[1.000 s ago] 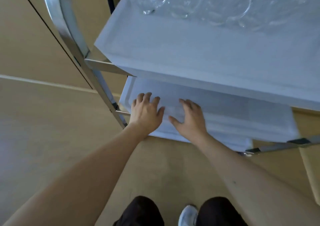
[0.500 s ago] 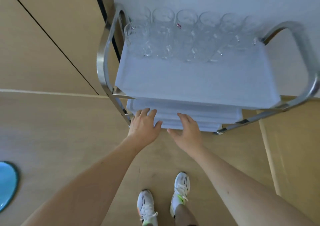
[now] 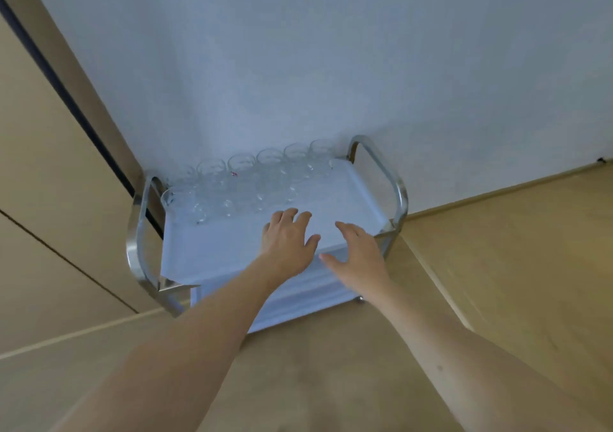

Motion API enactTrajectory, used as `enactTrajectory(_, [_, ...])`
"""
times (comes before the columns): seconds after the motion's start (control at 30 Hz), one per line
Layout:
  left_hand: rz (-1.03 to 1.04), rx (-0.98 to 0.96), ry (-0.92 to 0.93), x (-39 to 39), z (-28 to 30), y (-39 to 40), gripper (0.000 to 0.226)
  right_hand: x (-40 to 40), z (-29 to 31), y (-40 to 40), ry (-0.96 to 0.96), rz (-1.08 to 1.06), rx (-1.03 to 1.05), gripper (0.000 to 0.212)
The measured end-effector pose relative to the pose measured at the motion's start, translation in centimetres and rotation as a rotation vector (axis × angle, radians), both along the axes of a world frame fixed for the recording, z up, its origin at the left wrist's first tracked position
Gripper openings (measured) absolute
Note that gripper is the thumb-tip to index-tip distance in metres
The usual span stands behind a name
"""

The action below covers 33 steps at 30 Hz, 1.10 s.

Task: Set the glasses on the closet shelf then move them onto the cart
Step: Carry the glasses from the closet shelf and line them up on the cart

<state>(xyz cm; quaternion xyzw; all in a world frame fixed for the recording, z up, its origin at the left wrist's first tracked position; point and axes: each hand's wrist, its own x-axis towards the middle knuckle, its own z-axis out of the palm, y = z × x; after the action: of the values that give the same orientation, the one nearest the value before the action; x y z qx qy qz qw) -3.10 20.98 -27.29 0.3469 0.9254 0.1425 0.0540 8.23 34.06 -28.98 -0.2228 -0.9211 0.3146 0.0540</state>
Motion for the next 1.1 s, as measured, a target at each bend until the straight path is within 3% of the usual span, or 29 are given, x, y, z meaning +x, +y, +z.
enactTrajectory(0.23, [-0.233,0.102,0.140,3.7,8.1,15.4,0.054,6.0,7.3,12.9,0.141,-0.208,0.076,0.068])
enactTrajectory(0.57, [-0.530,0.226,0.181,12.3,16.6,38.7,0.057,18.3,12.8,32.3,0.162,-0.534,0.157,0.076])
enactTrajectory(0.87, [-0.734,0.268,0.066,21.7,17.4,53.3,0.059,27.2,14.8,43.1,0.115,-0.813,0.211,0.070])
enactTrajectory(1.1, [-0.907,0.171,0.031,24.0,15.3,62.3,0.061,29.8,13.7,49.6,0.016,-0.955,0.208,0.073])
